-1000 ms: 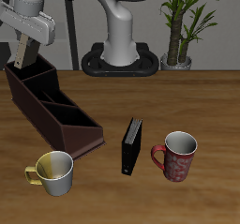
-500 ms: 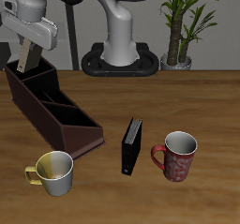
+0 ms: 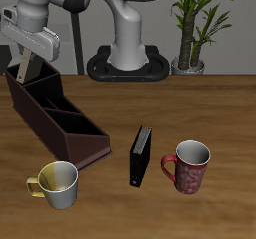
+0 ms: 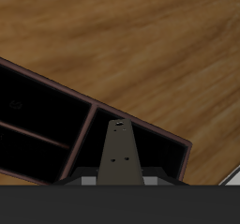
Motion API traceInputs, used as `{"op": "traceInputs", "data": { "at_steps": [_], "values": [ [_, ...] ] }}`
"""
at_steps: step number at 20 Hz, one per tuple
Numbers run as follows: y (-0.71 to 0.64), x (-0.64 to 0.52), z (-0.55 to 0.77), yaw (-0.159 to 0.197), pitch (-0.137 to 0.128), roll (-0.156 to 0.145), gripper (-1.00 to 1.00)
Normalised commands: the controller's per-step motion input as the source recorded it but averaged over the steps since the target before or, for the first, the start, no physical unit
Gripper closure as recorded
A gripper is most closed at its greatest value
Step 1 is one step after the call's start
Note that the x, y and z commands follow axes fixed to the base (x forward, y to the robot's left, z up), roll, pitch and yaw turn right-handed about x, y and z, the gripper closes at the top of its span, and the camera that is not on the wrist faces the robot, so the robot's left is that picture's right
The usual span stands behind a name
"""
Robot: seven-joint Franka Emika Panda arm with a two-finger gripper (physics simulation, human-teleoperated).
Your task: Place the yellow book into the right desk caddy's right compartment
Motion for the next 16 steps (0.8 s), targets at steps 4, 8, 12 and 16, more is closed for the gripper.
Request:
{"op": "traceInputs", "data": {
  "at_steps": [4, 8, 12, 16],
  "values": [
    [0.21, -0.01, -0.16, 0.026, 0.013, 0.048, 1.0],
    [0.04, 0.03, -0.16, 0.021, 0.018, -0.002, 1.0],
    [-0.32, 0.09, -0.24, -0.009, 0.053, -0.054, 1.0],
    [-0.05, 0.05, -0.22, 0.005, 0.037, -0.008, 1.0]
  ]
}}
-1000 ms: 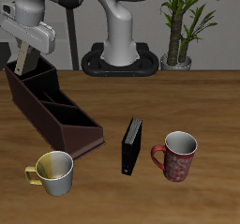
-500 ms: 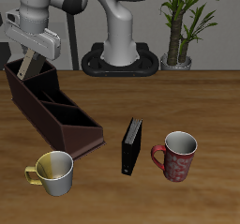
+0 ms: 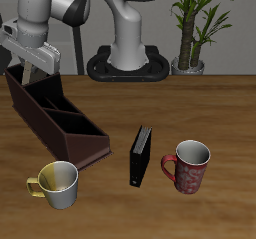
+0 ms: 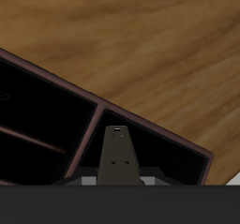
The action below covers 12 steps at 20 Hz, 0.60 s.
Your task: Place the yellow book into the right desk caddy's right compartment
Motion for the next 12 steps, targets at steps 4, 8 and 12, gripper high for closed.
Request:
{"op": "traceInputs", "data": {
  "at_steps": [4, 8, 12],
  "values": [
    [0.02, 0.09, -0.21, 0.055, 0.049, -0.038, 1.0],
    [0.11, 0.09, -0.12, 0.039, 0.033, 0.026, -1.0],
    [0.03, 0.01, 0.02, 0.007, 0.009, -0.004, -1.0]
  ]
}}
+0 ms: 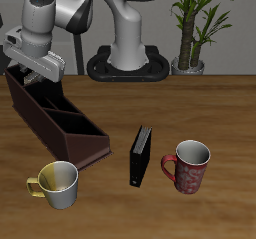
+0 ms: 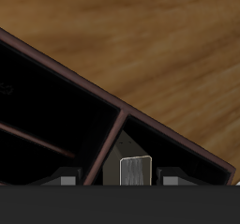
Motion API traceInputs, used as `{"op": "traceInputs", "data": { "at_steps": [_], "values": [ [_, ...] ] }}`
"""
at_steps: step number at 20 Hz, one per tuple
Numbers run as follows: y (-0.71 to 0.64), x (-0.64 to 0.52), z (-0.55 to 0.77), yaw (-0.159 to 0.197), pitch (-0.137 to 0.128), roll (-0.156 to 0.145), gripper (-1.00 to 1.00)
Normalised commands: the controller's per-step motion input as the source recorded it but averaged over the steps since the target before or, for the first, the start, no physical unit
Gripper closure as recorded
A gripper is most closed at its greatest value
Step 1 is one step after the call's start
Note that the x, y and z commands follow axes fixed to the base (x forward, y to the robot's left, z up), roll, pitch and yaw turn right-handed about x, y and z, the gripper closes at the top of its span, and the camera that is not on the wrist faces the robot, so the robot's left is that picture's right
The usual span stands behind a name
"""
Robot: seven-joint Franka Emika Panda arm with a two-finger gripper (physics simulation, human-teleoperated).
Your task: Place the yellow book into the right desk caddy's right compartment
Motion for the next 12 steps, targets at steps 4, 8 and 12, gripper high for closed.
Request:
{"op": "traceInputs", "data": {
  "at_steps": [4, 8, 12],
  "values": [
    [0.01, 0.0, 0.14, -0.014, -0.01, -0.016, -1.0],
    [0.04, -0.03, 0.19, 0.002, -0.023, -0.014, -1.0],
    [0.18, -0.07, 0.27, -0.002, -0.046, 0.005, -1.0]
  ]
}}
